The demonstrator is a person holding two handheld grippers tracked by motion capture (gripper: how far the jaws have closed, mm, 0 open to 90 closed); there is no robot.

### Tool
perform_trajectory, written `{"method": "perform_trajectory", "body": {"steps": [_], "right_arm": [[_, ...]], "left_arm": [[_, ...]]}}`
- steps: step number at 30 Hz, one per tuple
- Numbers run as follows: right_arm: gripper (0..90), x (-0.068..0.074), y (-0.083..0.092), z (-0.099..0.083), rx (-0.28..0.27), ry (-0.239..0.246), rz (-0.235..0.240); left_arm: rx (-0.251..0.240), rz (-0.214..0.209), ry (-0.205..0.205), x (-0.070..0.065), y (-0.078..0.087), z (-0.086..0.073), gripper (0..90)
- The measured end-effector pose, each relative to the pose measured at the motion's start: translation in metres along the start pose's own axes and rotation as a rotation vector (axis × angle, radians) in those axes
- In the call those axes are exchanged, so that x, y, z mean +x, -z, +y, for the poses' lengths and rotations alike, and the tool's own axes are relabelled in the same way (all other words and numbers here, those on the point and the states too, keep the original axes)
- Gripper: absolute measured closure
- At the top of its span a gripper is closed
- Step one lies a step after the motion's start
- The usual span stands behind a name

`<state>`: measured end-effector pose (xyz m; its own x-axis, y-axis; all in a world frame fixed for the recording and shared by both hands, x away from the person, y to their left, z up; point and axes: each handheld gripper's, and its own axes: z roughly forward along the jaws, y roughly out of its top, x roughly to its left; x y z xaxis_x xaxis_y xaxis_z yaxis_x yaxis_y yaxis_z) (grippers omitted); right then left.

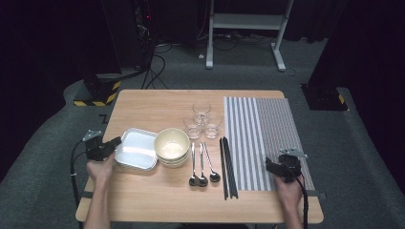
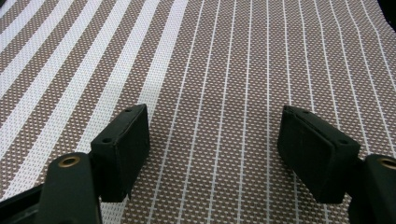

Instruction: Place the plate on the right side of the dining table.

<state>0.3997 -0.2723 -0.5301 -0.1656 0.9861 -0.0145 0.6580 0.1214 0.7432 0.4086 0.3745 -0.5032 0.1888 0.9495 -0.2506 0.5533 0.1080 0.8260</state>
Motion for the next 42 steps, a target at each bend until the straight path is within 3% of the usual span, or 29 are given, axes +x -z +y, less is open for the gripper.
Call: {"method": "perform_trajectory", "body": {"steps": [42], "right_arm": [[25.0, 0.0000, 0.0000, 0.0000, 0.000, 0.000, 0.000]], "left_arm": [[-0.008, 0.047, -0.010, 0.0043, 0.0050, 0.0012, 88.5]]}}
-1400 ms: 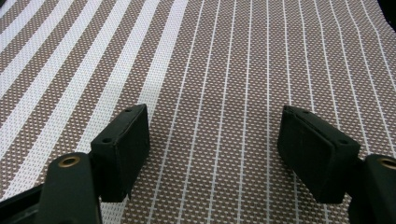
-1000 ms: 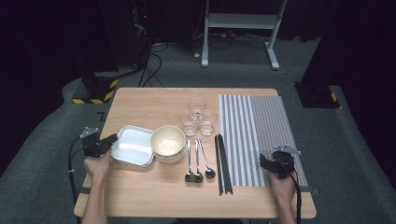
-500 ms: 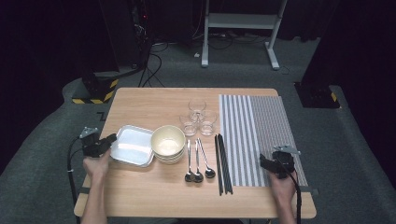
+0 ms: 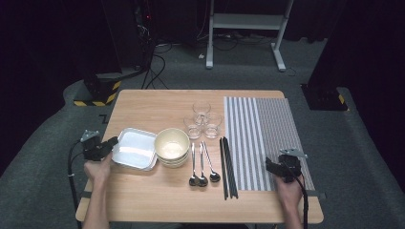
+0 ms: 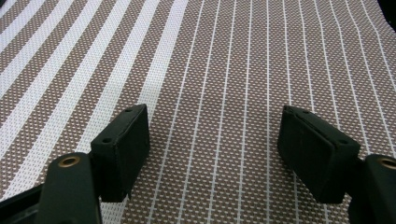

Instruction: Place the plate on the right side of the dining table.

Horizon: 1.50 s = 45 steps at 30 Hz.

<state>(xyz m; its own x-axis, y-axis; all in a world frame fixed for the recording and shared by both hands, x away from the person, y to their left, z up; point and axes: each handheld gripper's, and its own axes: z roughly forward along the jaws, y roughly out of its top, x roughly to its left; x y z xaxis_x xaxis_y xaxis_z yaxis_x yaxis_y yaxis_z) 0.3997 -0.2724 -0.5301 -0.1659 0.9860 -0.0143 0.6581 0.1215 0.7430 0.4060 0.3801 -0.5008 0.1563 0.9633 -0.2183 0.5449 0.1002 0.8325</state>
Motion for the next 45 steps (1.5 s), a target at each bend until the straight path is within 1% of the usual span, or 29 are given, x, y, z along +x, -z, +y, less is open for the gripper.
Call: {"method": "perform_trajectory", "body": {"steps": [14, 29, 32, 40, 45], "right_arm": [[25.0, 0.000, 0.000, 0.000, 0.000, 0.000, 0.000], [25.0, 0.000, 0.000, 0.000, 0.000, 0.000, 0.000], [25.0, 0.000, 0.000, 0.000, 0.000, 0.000, 0.000], [25.0, 0.000, 0.000, 0.000, 0.000, 0.000, 0.000], [25.0, 0.000, 0.000, 0.000, 0.000, 0.000, 0.000]], "left_arm": [[-0.006, 0.012, -0.003, 0.000, 0.002, 0.000, 88.5], [-0.012, 0.029, 0.002, 0.006, 0.007, 0.001, 88.5], [-0.011, 0.034, -0.002, 0.007, 0.007, 0.001, 88.5], [-0.007, 0.039, 0.011, 0.011, 0.007, -0.002, 88.4], [0.001, 0.045, 0.000, 0.012, 0.008, -0.001, 88.4]]}}
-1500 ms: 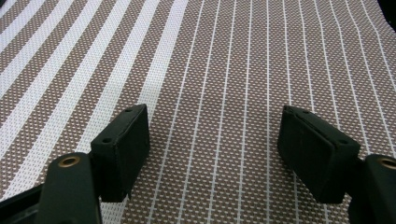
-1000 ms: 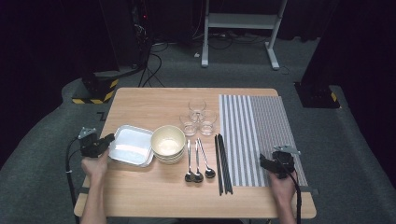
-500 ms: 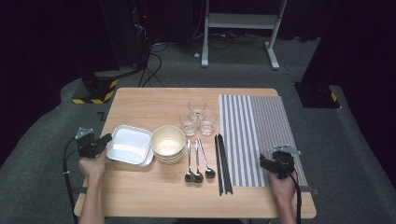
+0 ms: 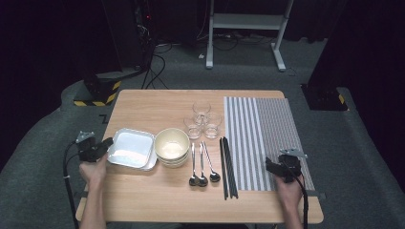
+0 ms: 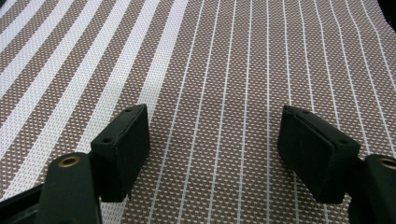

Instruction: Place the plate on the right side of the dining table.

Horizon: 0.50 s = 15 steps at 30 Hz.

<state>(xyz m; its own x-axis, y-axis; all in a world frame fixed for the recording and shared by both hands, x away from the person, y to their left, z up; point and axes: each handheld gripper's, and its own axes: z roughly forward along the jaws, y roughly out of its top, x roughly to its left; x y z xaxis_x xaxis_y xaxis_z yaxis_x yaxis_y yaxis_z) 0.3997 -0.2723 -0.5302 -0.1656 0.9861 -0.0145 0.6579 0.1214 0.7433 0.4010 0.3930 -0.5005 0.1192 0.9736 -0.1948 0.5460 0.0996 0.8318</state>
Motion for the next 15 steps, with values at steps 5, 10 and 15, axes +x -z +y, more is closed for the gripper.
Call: {"method": "perform_trajectory", "body": {"steps": [5, 10, 15], "right_arm": [[25.0, 0.0000, 0.0000, 0.0000, 0.000, 0.000, 0.000], [25.0, 0.0000, 0.0000, 0.0000, 0.000, 0.000, 0.000], [25.0, 0.0000, 0.0000, 0.0000, 0.000, 0.000, 0.000]], "left_arm": [[-0.001, 0.006, 0.006, 0.0014, 0.0002, 0.0009, 88.3], [-0.003, 0.014, 0.010, 0.0043, 0.0019, 0.0010, 88.3], [0.001, 0.016, 0.009, 0.0059, 0.0024, 0.0017, 88.3]]}}
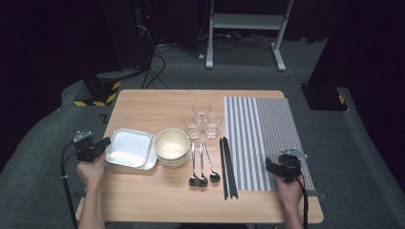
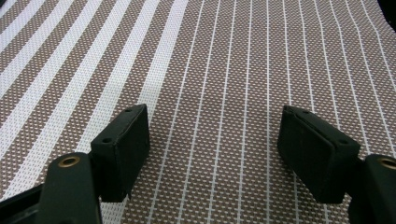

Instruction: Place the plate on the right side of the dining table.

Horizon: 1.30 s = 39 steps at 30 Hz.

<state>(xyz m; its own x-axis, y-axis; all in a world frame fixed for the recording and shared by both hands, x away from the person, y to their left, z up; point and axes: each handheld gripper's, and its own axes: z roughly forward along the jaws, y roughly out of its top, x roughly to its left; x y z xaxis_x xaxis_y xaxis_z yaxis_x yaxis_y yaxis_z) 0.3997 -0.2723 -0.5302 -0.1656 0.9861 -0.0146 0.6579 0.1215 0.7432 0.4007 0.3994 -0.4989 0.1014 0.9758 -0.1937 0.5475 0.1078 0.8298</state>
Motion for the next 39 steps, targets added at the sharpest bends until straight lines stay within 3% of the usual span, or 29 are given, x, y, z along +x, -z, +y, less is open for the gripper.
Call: {"method": "perform_trajectory", "body": {"steps": [10, 24, 39], "right_arm": [[25.0, 0.000, 0.000, 0.000, 0.000, 0.000, 0.000], [25.0, 0.000, 0.000, 0.000, 0.000, 0.000, 0.000], [25.0, 0.000, 0.000, 0.000, 0.000, 0.000, 0.000]], "left_arm": [[0.011, 0.015, -0.016, -0.002, -0.002, 0.003, 87.6], [0.022, 0.010, -0.017, -0.001, -0.008, -0.001, 84.2], [0.018, 0.001, -0.026, -0.002, -0.012, -0.006, 86.4]]}}
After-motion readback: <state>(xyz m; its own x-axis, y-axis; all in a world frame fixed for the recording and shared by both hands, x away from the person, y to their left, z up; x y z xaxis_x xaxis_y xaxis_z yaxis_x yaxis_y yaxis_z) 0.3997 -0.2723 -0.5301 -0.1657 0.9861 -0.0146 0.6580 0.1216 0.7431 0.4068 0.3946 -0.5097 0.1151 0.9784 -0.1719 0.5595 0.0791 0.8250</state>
